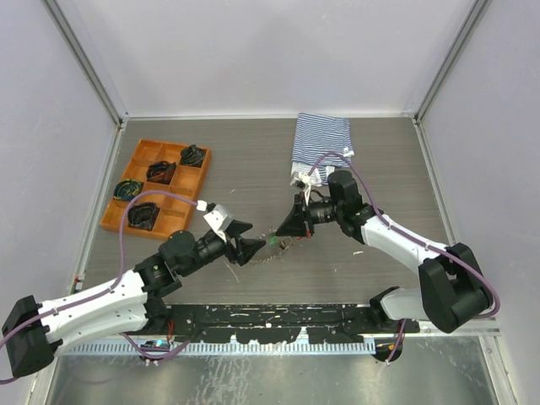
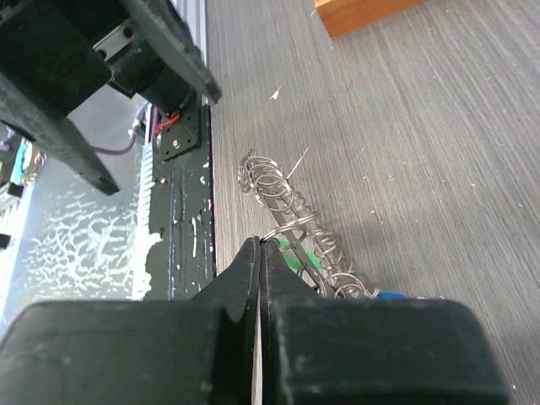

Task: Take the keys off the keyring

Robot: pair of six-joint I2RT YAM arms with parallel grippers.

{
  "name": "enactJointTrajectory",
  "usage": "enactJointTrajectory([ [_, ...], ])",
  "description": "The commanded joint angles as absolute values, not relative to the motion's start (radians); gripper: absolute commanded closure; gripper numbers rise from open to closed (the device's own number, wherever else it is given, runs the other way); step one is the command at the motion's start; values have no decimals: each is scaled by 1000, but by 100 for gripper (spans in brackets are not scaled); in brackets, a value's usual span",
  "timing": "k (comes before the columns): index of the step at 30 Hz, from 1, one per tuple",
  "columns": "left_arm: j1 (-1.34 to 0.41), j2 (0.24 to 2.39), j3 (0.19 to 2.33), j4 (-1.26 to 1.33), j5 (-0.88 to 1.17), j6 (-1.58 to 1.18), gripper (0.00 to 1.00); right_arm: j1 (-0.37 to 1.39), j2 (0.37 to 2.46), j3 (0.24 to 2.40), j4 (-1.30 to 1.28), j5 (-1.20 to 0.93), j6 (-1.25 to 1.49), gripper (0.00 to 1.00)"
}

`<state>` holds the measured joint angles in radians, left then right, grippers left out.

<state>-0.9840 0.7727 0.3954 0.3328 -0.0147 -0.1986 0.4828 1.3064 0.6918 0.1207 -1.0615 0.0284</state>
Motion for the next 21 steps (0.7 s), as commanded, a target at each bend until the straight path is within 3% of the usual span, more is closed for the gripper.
enactJointTrajectory([
  [1,-982,760,403,384,22,-388,36,437,1296,703,311,-1115,219,100],
  [11,-981,963,436,565,135,-561,36,373,1262,672,418,-1116,361,99],
  [21,-972,1107,353,786,196,-419,30,365,1247,671,409,-1109,361,100],
])
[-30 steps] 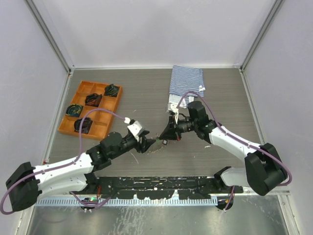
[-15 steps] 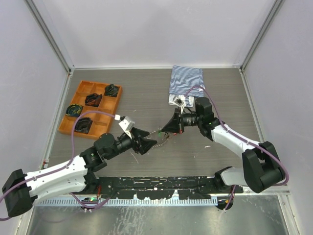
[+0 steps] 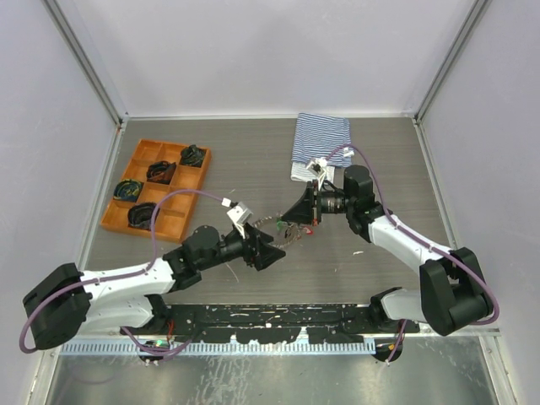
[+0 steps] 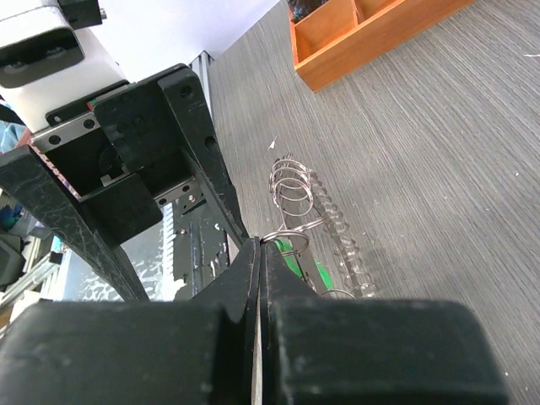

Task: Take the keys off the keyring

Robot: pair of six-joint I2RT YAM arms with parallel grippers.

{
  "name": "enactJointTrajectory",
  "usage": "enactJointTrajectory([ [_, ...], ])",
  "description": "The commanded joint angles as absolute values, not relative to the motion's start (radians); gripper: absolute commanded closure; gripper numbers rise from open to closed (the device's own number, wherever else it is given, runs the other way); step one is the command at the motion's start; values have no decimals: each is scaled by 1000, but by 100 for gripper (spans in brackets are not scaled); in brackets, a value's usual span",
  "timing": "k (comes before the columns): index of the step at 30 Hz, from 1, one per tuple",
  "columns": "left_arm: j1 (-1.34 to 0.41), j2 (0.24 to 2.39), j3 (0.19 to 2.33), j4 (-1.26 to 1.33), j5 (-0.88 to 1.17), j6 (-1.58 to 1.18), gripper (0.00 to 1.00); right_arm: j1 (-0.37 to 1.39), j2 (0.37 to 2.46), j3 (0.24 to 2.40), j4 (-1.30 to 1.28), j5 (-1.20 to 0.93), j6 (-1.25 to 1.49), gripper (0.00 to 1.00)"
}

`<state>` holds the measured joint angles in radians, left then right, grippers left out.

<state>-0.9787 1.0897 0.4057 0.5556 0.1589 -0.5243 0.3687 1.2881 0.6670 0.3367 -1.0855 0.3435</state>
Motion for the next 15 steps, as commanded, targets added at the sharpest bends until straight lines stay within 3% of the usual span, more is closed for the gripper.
enactJointTrajectory([
  [1,-971,1119,325,833,194,-379,28,365,1247,672,410,-1108,363,99],
  [10,-960,1331,233,1176,162,-157,27,364,1249,668,419,-1114,368,99],
  [15,-925,1444,237,1381,154,-181,33,365,1249,668,420,-1119,369,99],
])
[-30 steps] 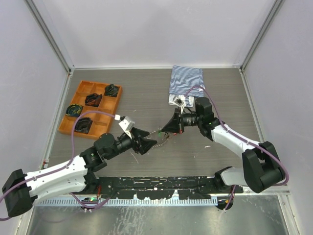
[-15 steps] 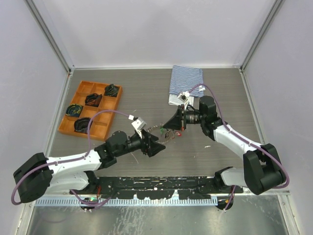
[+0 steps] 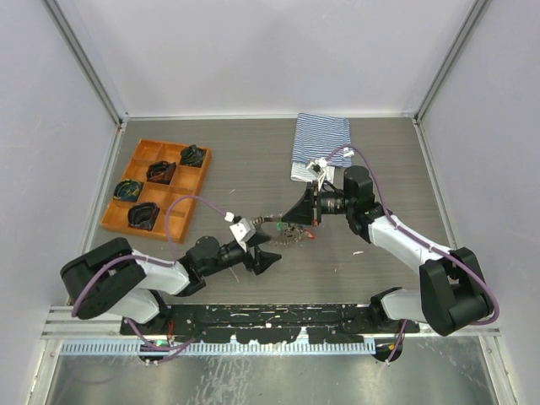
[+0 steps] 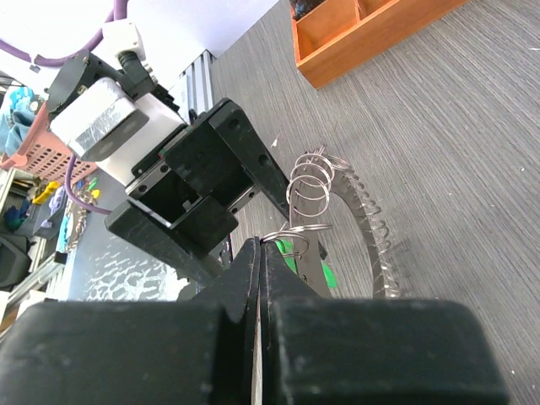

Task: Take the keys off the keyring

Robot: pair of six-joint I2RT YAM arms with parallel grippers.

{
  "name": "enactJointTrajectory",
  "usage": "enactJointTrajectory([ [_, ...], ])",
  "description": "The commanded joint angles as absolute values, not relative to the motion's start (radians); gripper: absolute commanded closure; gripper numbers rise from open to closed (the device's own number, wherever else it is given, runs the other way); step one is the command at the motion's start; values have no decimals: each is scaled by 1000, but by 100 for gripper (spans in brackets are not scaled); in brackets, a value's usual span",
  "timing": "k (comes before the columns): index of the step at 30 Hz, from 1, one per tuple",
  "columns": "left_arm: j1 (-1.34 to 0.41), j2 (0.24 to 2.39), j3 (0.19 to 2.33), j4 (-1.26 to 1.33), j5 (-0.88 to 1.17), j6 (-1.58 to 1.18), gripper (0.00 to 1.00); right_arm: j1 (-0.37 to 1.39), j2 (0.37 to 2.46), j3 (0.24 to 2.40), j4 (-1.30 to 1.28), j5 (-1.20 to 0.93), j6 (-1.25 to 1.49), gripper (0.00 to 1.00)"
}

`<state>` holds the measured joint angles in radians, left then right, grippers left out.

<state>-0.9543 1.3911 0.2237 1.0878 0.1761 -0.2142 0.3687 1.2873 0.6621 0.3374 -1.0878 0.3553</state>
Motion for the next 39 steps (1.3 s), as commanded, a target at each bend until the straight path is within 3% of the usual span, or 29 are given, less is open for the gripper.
enactJointTrajectory([
  [1,-916,1464,240,1409,154,-191,35,365,1249,669,420,-1120,370,99],
  [12,-893,1530,293,1428,184,-195,39,364,1247,669,424,-1128,372,99],
  [15,-892,1527,302,1428,184,-173,47,364,1247,667,428,-1132,376,99],
  [26,-885,1561,339,1428,191,-181,50,364,1246,666,435,-1135,383,100],
  [31,-886,1552,345,1428,187,-191,58,364,1246,665,436,-1137,383,100],
  [35,-885,1549,341,1428,188,-192,73,364,1246,664,437,-1137,385,99],
  [39,-886,1552,347,1428,208,-202,78,364,1247,665,437,-1136,385,99],
])
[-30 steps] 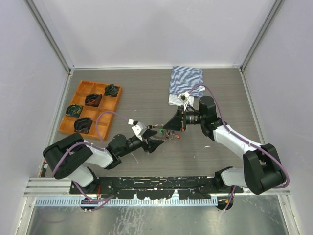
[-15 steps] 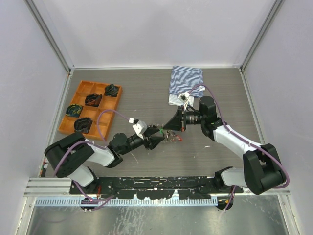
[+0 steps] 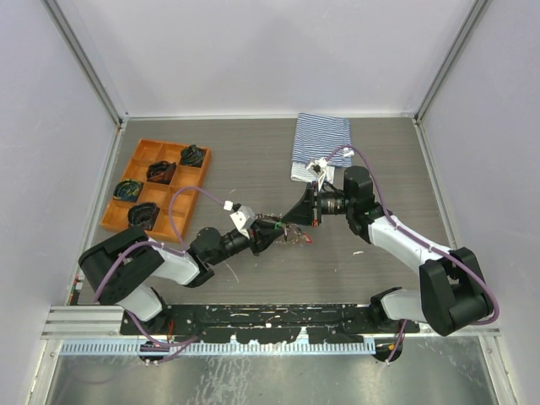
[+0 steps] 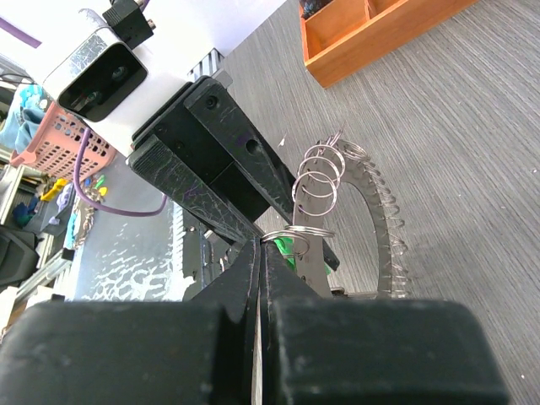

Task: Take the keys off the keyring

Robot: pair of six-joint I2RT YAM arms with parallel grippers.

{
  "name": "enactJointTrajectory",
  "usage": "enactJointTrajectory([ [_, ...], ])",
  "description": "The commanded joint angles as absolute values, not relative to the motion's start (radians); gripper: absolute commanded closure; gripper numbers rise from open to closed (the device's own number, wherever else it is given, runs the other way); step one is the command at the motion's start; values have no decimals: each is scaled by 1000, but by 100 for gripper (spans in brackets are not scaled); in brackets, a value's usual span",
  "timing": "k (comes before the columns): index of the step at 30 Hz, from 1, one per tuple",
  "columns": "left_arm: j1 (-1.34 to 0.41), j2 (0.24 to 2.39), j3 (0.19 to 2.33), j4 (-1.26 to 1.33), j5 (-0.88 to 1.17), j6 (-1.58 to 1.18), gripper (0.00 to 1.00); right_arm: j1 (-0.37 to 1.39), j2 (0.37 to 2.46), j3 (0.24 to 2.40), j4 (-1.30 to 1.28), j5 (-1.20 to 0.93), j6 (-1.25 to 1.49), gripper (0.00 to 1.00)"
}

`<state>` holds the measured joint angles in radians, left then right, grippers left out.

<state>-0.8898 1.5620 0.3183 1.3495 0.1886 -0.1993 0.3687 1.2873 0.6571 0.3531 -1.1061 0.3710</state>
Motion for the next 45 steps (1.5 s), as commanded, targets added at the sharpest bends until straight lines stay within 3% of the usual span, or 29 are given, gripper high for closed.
enactJointTrajectory([
  [1,-885,1552,348,1429,215,-205,80,364,1246,664,437,-1136,385,99],
  [5,-887,1548,347,1427,236,-211,81,364,1246,665,437,-1137,385,99],
  [21,-886,1504,343,1386,145,-269,61,364,1246,665,437,-1138,385,99],
  [31,-886,1471,358,1339,124,-287,63,364,1246,663,437,-1138,387,99],
  [45,-885,1440,381,1269,122,-297,74,365,1247,664,439,-1140,389,99],
])
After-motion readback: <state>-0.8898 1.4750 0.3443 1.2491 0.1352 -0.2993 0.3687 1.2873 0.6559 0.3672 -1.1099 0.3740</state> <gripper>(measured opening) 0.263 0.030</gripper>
